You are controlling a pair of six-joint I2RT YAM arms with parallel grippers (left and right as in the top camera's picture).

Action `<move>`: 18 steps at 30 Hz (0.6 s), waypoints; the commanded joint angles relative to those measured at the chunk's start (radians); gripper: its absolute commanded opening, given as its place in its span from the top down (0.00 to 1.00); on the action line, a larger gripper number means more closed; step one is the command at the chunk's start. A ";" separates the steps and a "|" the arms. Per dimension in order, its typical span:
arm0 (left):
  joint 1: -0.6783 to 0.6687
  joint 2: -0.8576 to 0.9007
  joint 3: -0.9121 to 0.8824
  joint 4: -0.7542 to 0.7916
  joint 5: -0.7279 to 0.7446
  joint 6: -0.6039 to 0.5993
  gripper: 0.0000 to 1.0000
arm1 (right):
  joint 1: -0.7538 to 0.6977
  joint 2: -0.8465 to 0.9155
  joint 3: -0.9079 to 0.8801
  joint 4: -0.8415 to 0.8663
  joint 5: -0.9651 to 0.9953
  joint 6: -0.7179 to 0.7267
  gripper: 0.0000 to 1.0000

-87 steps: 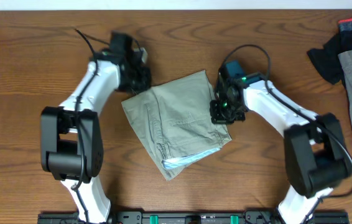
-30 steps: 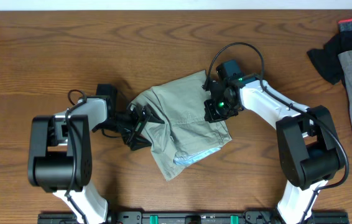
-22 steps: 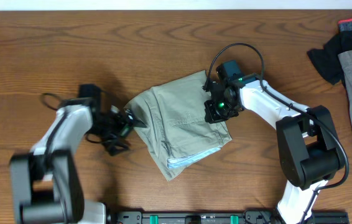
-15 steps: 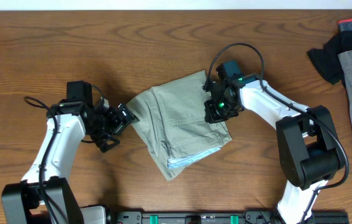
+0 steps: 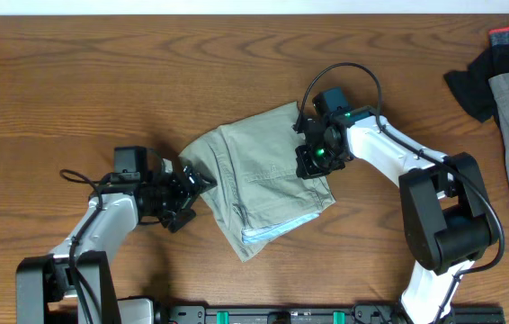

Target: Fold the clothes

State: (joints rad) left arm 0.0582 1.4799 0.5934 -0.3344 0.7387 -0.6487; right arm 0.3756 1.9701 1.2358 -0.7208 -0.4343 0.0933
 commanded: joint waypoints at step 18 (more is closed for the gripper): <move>-0.187 0.052 -0.022 0.150 -0.005 -0.106 0.00 | 0.010 0.012 -0.002 -0.001 -0.011 -0.021 0.99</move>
State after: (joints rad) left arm -0.1226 1.5009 0.5816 -0.1860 0.7490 -0.7338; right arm 0.3756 1.9701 1.2358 -0.7208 -0.4343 0.0933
